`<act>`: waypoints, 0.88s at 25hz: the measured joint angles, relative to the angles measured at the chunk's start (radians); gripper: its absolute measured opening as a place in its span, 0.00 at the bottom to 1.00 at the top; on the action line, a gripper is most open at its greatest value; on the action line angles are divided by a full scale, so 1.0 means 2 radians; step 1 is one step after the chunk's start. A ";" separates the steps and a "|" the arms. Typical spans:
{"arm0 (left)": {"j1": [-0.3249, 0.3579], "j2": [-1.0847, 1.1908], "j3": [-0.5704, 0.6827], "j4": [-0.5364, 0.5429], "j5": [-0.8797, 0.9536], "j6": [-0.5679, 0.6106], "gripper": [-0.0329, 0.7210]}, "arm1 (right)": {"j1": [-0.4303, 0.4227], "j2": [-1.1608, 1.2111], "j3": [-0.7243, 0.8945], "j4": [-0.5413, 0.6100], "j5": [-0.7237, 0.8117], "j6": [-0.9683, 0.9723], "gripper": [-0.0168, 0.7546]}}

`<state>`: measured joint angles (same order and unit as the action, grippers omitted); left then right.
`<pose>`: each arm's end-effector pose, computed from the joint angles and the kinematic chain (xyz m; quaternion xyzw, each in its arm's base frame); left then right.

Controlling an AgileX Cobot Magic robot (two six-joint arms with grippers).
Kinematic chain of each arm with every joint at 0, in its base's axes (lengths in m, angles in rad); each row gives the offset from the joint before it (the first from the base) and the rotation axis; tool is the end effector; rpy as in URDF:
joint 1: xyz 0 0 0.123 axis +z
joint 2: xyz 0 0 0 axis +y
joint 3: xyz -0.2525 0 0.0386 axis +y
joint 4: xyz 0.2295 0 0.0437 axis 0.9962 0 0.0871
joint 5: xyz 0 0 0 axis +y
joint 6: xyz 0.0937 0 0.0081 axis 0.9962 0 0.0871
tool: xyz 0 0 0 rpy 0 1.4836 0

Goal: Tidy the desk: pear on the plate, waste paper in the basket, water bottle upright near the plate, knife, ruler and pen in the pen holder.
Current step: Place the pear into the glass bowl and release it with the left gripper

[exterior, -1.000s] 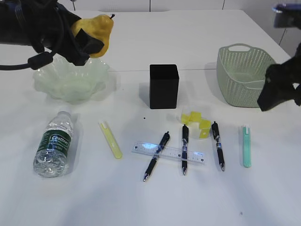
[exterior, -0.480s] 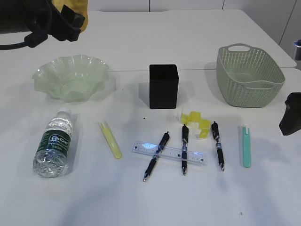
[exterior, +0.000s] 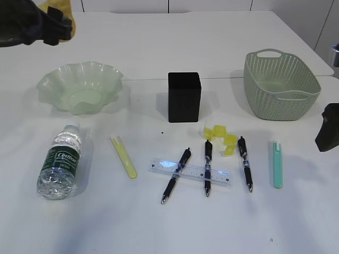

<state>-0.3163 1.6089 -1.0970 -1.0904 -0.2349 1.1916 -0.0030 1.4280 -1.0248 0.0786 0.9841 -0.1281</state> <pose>0.3455 -0.0927 0.2710 0.1117 0.7993 0.0241 0.5900 0.2557 0.0054 0.2382 -0.0448 0.9892 0.0264 0.1369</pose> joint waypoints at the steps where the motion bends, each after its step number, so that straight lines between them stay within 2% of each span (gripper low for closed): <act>1: 0.007 0.003 0.000 0.000 0.000 -0.004 0.67 | 0.000 0.000 0.000 0.000 0.000 0.000 0.79; 5: 0.017 0.017 0.000 0.013 -0.002 -0.026 0.67 | 0.000 0.000 0.000 0.000 0.000 0.000 0.79; 11: 0.017 0.066 -0.026 0.083 -0.014 -0.103 0.67 | 0.000 0.000 0.000 0.002 0.000 0.000 0.79; 15: 0.017 0.107 -0.058 0.096 -0.030 -0.137 0.67 | 0.000 0.000 0.000 0.002 0.000 0.000 0.79; 22: 0.019 0.184 -0.119 0.101 -0.039 -0.161 0.67 | 0.000 0.000 0.000 0.002 0.000 -0.001 0.79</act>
<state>-0.2780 1.9776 -1.3347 -0.8893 -0.3124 0.8702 -0.0030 1.4280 -1.0248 0.0831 0.9841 -0.1299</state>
